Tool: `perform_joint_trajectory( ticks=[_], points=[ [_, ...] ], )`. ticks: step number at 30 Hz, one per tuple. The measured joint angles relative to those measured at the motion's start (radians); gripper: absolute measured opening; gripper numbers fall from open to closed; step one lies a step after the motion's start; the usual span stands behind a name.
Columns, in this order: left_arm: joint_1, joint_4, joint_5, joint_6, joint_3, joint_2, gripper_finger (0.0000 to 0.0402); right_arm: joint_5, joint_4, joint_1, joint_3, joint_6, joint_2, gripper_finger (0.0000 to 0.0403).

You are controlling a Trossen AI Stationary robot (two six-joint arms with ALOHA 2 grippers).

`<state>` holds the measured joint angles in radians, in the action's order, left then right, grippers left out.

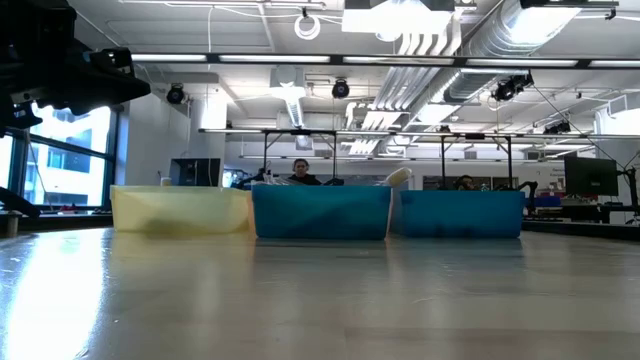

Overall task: Pick & Place Toothbrushes
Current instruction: Return to Home Position

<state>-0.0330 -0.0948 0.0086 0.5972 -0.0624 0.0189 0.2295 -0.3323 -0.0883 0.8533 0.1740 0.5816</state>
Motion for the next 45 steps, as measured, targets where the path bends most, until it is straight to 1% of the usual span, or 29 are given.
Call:
perform_joint_trajectory(
  ticks=[7, 10, 13, 19, 21, 26, 34, 38, 42, 45],
  points=[
    [0.0, 0.0, 0.0, 0.0, 0.0, 0.0, 0.0, -0.003, 0.089, 0.0, -0.203, 0.064, -0.17, 0.0003],
    [0.0, 0.0, 0.0, 0.0, 0.0, 0.0, 0.0, -0.03, 0.146, 0.0, -0.275, 0.068, -0.235, 0.0003],
    [0.0, 0.0, 0.0, 0.0, 0.0, 0.0, 0.0, -0.054, 0.202, 0.0, -0.337, 0.069, -0.297, 0.0003],
    [0.0, 0.0, 0.0, 0.0, 0.0, 0.0, 0.0, -0.065, 0.206, 0.0, -0.416, 0.091, -0.392, 0.0003],
    [0.0, 0.0, 0.0, 0.0, 0.0, 0.0, 0.0, -0.083, 0.207, 0.0, -0.437, 0.091, -0.416, 0.0003],
    [0.0, 0.0, 0.0, 0.0, 0.0, 0.0, 0.0, -0.085, 0.21, 0.0, -0.489, 0.086, -0.475, 0.0003],
    [0.0, 0.0, 0.0, 0.0, 0.0, 0.0, 0.0, -0.118, 0.211, 0.002, -0.58, 0.094, -0.574, 0.0003],
    [0.0, 0.0, 0.0, 0.0, 0.0, 0.0, 0.0, -0.151, 0.22, 0.001, -0.609, 0.092, -0.575, 0.0003],
    [0.0, 0.0, 0.0, 0.0, 0.0, 0.0, 0.0, -0.215, 0.231, 0.003, -0.616, 0.09, -0.572, 0.0003],
    [0.0, 0.0, 0.0, 0.0, 0.0, 0.0, 0.0, -0.239, 0.226, 0.003, -0.633, 0.081, -0.571, 0.0003]
  ],
)
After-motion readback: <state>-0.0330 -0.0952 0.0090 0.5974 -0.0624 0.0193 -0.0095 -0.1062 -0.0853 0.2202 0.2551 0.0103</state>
